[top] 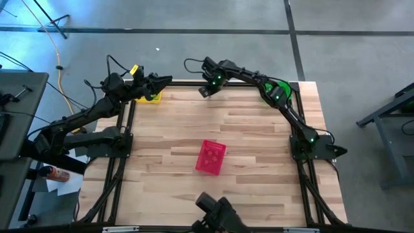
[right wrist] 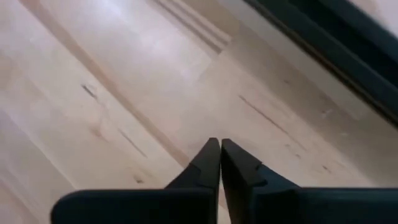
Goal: Sort Halloween decoration
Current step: Put the white skull toy into the green bin
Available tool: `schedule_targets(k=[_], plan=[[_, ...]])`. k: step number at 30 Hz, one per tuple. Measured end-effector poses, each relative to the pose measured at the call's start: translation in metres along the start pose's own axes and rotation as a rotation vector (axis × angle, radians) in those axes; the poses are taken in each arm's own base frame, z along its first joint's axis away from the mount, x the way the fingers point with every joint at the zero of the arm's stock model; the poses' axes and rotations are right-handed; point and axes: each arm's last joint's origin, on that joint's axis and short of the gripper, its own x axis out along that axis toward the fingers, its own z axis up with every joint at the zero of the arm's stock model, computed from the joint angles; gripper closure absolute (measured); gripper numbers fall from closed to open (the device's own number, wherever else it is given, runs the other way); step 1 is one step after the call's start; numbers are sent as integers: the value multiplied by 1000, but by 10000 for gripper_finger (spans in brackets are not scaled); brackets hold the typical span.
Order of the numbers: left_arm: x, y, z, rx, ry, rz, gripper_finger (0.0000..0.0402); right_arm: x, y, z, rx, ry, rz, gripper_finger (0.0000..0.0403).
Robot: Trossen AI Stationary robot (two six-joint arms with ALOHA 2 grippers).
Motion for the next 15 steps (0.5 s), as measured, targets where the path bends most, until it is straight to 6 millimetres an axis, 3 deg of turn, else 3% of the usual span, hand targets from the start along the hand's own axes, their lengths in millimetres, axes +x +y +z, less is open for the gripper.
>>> schedule_targets(k=[8,15], plan=[[0,0,0,-4,1,1,259,4,15,-11,-74,73,20,401],[0,0,0,-23,3,2,259,3,15,-25,-126,210,-5,402]])
